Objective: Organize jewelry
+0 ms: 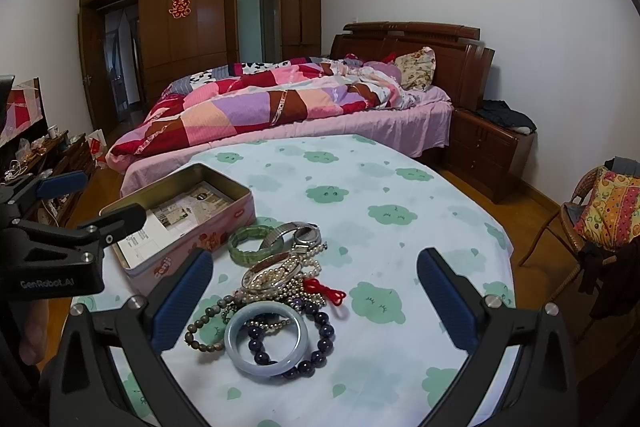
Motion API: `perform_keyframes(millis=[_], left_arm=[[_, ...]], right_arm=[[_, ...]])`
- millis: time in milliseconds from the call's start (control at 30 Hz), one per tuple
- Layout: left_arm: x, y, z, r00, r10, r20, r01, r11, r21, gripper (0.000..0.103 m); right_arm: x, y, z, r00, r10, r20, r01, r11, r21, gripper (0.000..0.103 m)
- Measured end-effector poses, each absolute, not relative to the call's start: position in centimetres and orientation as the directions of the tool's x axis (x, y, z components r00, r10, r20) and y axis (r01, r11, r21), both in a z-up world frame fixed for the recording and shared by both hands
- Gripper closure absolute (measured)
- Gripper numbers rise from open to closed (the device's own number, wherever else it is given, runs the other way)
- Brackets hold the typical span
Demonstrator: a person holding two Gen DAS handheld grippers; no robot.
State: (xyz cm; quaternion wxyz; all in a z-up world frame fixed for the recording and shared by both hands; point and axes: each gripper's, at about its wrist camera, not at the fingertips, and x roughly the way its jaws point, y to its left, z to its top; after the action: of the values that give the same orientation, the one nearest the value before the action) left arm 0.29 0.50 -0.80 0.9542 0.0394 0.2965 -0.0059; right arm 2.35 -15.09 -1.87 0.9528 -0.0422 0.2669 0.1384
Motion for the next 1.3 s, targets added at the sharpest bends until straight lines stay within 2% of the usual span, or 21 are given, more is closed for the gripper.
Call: perform_keyframes(millis=[933, 1300], left_arm=[[0.3, 0.9, -1.6, 0.810, 0.014, -0.586, 0.033, 0.997, 0.070, 0.001], [1.7, 0.7, -4.2, 0.758, -0.013, -0.652, 0.038, 0.999, 0.025, 0.002]], right_arm=[[2.1, -14.8, -2.5, 0.814, 0.242, -0.529, -0.289, 0.957, -0.007, 0.000], [3.1, -14.8, -6.2, 0.754, 0.254, -0.605, -0.317, 0.948, 0.002, 0.000]])
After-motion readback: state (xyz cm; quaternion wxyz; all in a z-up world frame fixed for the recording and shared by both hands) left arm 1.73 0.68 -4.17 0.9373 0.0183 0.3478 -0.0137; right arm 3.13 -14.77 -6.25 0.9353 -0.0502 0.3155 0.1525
